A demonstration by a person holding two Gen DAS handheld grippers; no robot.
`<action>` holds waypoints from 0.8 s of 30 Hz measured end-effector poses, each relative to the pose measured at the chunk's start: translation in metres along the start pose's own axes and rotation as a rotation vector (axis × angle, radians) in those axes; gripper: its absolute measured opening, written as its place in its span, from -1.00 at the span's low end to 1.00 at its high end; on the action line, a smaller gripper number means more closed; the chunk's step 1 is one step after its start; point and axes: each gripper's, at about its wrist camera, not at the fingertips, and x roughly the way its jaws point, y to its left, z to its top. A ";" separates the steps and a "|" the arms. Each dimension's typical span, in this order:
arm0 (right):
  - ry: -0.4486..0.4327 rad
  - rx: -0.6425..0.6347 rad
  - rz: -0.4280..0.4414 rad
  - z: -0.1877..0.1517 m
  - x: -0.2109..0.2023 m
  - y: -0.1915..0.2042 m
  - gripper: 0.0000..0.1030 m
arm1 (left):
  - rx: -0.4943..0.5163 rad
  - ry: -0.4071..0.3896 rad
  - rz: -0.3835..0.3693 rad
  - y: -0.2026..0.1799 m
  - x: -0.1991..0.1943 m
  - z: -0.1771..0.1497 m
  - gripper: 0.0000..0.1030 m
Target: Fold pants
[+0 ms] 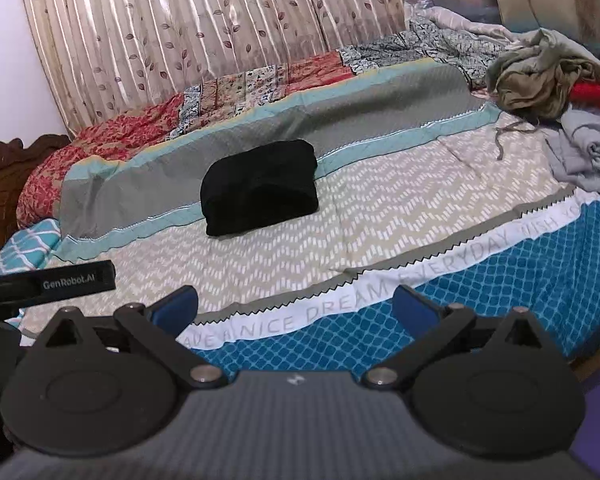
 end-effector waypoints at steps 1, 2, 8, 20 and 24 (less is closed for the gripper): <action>0.000 0.004 -0.001 -0.001 0.002 -0.001 1.00 | 0.004 0.003 0.003 -0.002 0.001 -0.001 1.00; 0.002 0.009 -0.003 -0.001 0.004 -0.002 1.00 | 0.008 0.011 0.000 -0.003 0.001 -0.001 1.00; 0.033 0.040 -0.001 -0.005 0.015 -0.005 1.00 | 0.005 0.094 -0.040 -0.007 0.014 -0.004 1.00; 0.087 0.059 0.006 -0.009 0.035 -0.006 1.00 | -0.033 0.180 -0.101 -0.003 0.032 -0.006 1.00; 0.103 0.065 0.004 -0.010 0.039 -0.009 1.00 | -0.025 0.202 -0.099 -0.006 0.036 -0.007 1.00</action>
